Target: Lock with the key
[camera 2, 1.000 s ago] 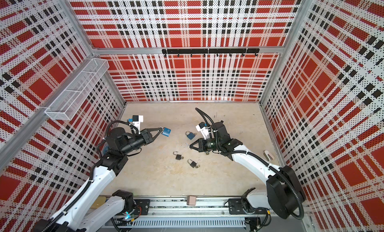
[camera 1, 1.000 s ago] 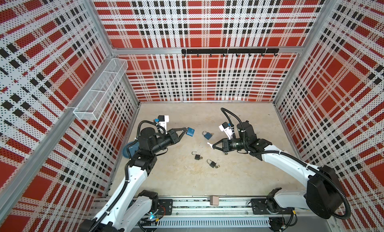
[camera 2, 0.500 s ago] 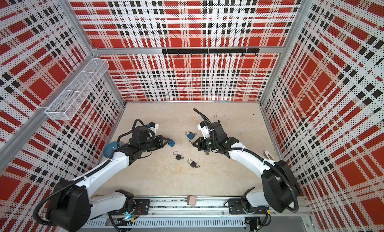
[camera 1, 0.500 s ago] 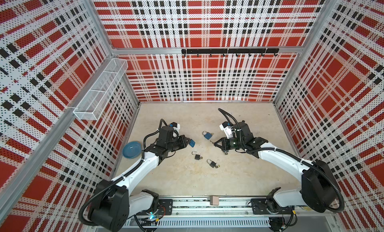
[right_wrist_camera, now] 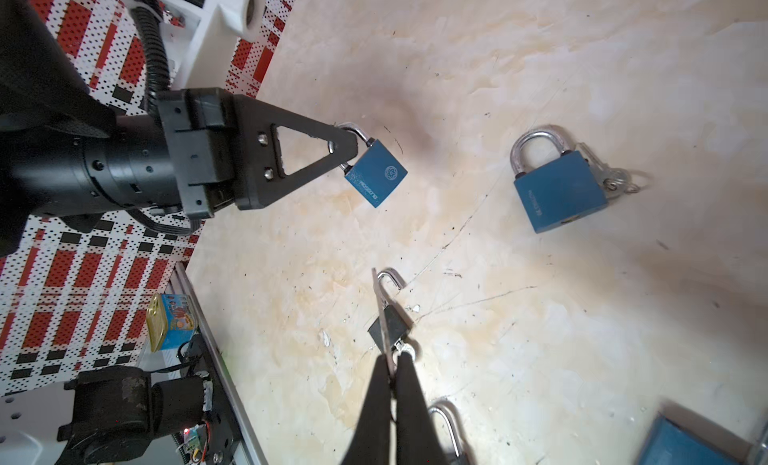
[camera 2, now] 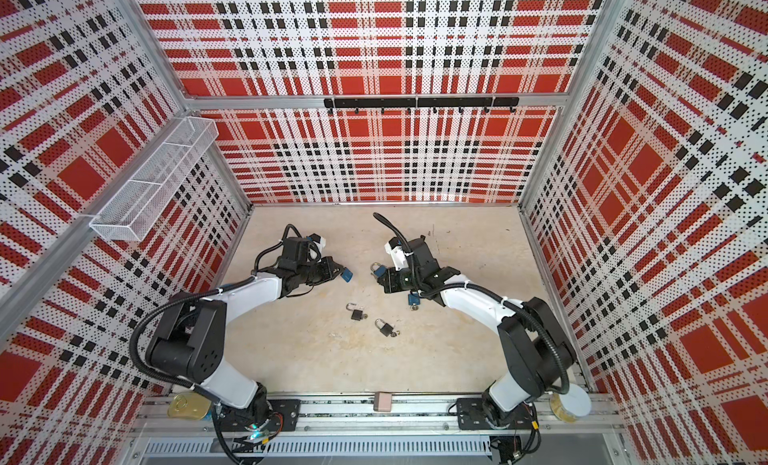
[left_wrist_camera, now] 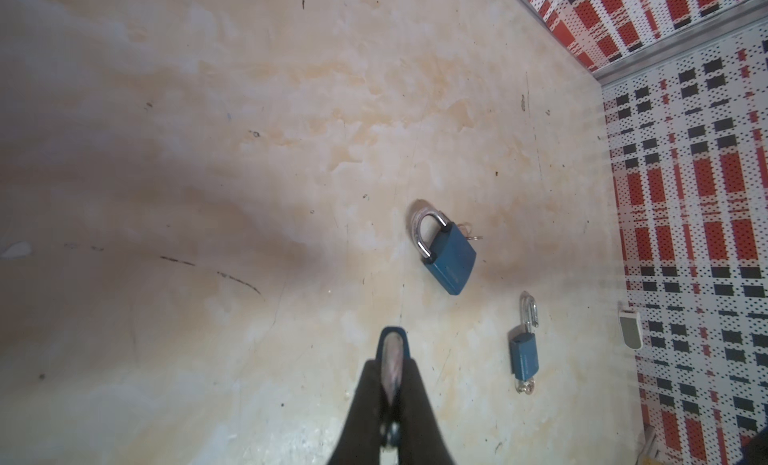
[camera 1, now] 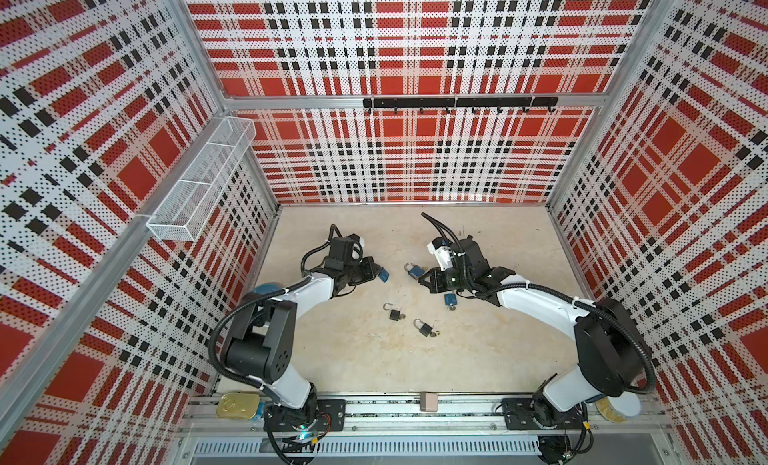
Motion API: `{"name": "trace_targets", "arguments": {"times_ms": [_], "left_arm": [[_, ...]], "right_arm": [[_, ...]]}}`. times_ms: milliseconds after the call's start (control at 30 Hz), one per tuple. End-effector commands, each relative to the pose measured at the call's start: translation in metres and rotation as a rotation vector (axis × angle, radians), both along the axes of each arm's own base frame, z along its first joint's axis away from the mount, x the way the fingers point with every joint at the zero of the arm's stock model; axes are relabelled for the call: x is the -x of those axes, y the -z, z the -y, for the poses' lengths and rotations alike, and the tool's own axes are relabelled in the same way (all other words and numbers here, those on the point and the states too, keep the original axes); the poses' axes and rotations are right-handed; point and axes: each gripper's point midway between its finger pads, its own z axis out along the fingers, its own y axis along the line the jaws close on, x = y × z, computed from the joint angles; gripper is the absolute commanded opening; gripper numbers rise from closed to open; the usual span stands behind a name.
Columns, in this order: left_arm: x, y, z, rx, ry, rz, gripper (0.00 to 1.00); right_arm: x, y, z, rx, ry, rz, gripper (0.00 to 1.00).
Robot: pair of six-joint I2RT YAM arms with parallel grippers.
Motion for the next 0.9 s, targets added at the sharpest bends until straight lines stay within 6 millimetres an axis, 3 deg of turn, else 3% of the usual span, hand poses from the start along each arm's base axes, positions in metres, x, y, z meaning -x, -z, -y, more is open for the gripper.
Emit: {"name": "trace_targets", "arguments": {"times_ms": [0, 167, 700, 733, 767, 867], "left_arm": [[-0.018, -0.005, 0.006, 0.010, 0.028, 0.053, 0.00], [-0.026, 0.012, 0.009, 0.002, 0.044, 0.025, 0.00], [-0.032, 0.036, 0.006, -0.041, 0.035, -0.006, 0.00], [-0.032, 0.037, 0.005, -0.044, 0.033, -0.007, 0.02], [-0.032, 0.037, 0.005, -0.047, 0.031, -0.005, 0.10], [-0.033, 0.036, 0.004, -0.057, 0.028, 0.002, 0.16]], "right_arm": [[-0.016, -0.014, -0.012, -0.028, -0.013, 0.075, 0.00], [-0.021, -0.008, -0.019, -0.019, -0.023, 0.065, 0.00], [-0.031, 0.005, -0.030, -0.009, -0.037, 0.036, 0.00], [-0.031, 0.005, -0.032, -0.008, -0.039, 0.035, 0.00], [-0.032, 0.005, -0.032, -0.006, -0.037, 0.036, 0.00], [-0.033, 0.006, -0.034, -0.003, -0.037, 0.035, 0.00]]}}
